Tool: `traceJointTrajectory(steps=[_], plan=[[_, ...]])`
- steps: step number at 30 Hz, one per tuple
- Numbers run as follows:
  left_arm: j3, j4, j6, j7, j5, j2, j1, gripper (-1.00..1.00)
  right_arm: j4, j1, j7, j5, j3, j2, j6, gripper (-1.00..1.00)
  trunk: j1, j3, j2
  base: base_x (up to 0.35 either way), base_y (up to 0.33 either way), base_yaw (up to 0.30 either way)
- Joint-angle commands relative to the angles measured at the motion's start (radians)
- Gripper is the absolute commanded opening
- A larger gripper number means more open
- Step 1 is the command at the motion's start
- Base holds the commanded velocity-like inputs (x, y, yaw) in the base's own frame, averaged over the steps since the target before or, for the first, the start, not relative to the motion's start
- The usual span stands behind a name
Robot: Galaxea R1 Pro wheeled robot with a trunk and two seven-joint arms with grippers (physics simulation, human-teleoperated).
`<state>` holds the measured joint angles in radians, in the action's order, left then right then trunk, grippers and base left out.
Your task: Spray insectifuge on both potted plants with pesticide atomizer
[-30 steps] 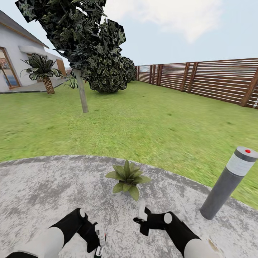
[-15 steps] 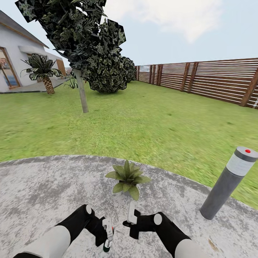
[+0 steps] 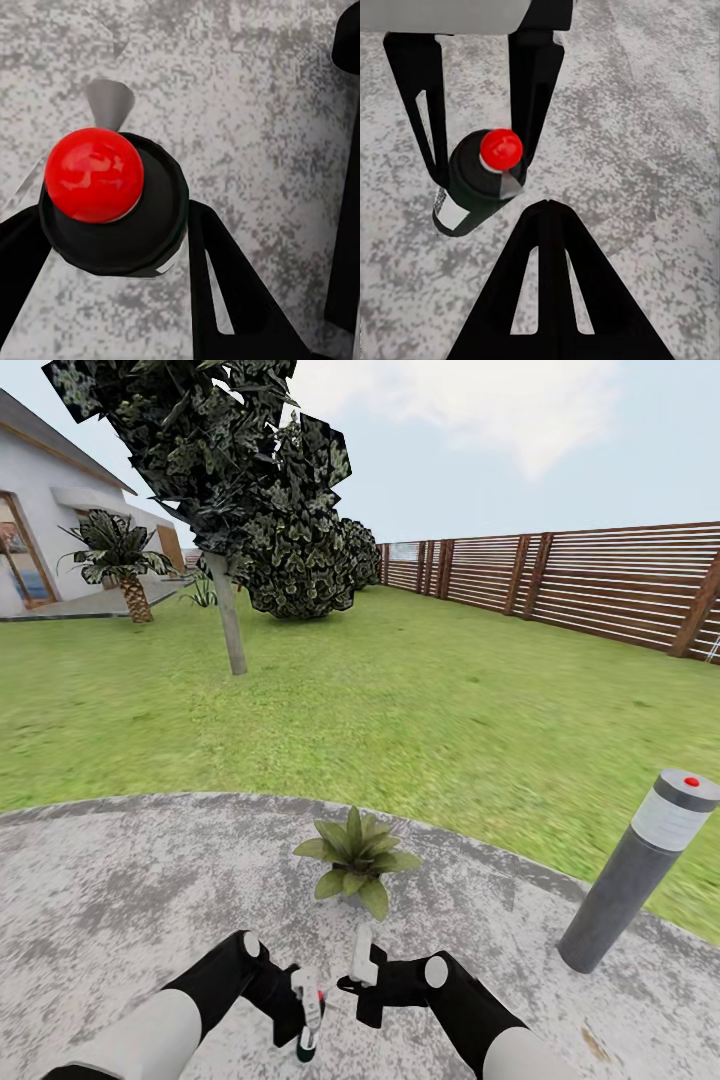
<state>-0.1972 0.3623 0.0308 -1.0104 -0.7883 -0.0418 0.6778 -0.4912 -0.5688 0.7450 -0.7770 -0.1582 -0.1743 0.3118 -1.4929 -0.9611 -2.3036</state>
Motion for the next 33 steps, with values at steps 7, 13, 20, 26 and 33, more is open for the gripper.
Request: traceJointTrajectory(steps=[7, 13, 20, 26, 33], plan=[[0.0, 0.001, -0.001, -0.005, 0.037, -0.013, 0.0, -1.0, -0.001, 0.0, -0.001, -0.01, 0.001, 0.0, 0.006, -1.0, 0.0, -0.001, 0.0, 0.0, 0.0, 0.0], [0.001, 0.002, -0.004, -0.005, 0.051, -0.014, 0.0, -1.0, -0.001, 0.0, -0.001, -0.01, 0.0, 0.0, 0.006, -1.0, 0.0, -0.001, 0.0, 0.0, 0.0, 0.0], [0.002, 0.002, -0.005, -0.005, 0.057, -0.021, 0.002, -1.0, 0.0, 0.0, -0.001, -0.01, 0.0, 0.0, 0.006, -1.0, 0.0, -0.001, 0.0, 0.0, 0.0, 0.0], [-0.001, 0.002, -0.008, -0.01, 0.122, -0.022, 0.002, -1.0, 0.0, 0.0, -0.001, -0.01, 0.0, 0.0, 0.006, -1.0, 0.0, -0.001, 0.0, 0.0, 0.0, 0.0], [-0.003, 0.002, -0.008, -0.01, 0.124, -0.021, 0.002, -1.0, 0.0, 0.0, -0.001, -0.01, 0.0, 0.0, 0.006, -1.0, 0.0, -0.001, 0.0, 0.0, 0.0, 0.0]])
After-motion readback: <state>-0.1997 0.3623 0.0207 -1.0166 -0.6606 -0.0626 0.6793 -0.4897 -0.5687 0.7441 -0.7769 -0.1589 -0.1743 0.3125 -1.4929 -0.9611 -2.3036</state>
